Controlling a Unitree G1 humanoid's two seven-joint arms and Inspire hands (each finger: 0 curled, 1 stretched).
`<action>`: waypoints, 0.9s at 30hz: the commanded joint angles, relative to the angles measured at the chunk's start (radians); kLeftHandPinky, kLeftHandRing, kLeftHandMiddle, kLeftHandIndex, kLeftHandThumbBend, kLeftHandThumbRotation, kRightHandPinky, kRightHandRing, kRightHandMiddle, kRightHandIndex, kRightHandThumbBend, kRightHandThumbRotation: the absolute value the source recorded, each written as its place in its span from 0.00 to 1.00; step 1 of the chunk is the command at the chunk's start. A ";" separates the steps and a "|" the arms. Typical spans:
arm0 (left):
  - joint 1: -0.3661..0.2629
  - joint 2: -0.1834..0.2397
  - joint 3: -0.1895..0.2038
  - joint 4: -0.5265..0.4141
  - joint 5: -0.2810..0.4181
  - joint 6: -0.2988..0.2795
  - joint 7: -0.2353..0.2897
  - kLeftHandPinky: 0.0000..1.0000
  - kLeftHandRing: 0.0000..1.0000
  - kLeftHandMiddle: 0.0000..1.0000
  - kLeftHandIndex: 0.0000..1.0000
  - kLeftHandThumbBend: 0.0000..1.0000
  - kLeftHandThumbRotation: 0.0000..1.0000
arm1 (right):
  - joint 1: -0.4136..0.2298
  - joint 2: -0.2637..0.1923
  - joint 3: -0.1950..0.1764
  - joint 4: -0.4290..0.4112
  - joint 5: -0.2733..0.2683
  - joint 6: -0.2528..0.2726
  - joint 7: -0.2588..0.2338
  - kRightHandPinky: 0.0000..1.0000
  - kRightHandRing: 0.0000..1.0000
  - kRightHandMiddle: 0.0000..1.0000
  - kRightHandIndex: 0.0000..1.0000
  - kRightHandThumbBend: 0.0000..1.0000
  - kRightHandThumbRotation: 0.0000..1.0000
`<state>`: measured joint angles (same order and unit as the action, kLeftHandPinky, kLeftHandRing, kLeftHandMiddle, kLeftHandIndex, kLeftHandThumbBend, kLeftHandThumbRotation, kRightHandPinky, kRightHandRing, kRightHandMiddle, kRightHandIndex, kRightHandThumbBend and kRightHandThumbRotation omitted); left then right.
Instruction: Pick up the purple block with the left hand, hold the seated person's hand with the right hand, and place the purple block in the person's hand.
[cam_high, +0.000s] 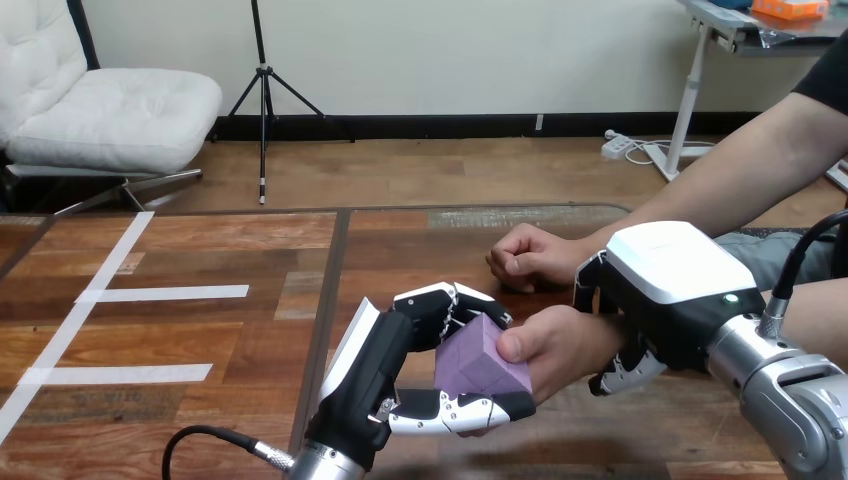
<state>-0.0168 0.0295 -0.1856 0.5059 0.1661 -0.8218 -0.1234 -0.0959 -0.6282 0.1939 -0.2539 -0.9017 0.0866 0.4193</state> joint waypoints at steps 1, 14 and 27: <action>-0.073 -0.004 0.000 0.007 0.010 -0.010 0.012 0.41 0.47 0.53 0.54 0.79 0.17 | -0.092 0.009 -0.012 0.013 0.006 -0.006 -0.027 0.34 0.40 0.48 0.51 0.78 0.00; -0.074 0.000 0.001 0.005 0.013 -0.005 0.022 0.41 0.47 0.53 0.55 0.79 0.18 | -0.103 0.001 -0.003 0.029 -0.008 -0.006 -0.004 0.38 0.46 0.52 0.56 0.77 0.00; -0.075 0.005 0.000 0.009 0.025 -0.017 0.031 0.43 0.48 0.54 0.57 0.79 0.20 | -0.102 -0.019 0.013 0.040 -0.052 -0.019 -0.002 0.43 0.55 0.61 0.64 0.77 0.00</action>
<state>-0.0317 0.0321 -0.1855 0.5164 0.1756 -0.8202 -0.1040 -0.1235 -0.6319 0.2032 -0.2284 -0.9268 0.0710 0.4259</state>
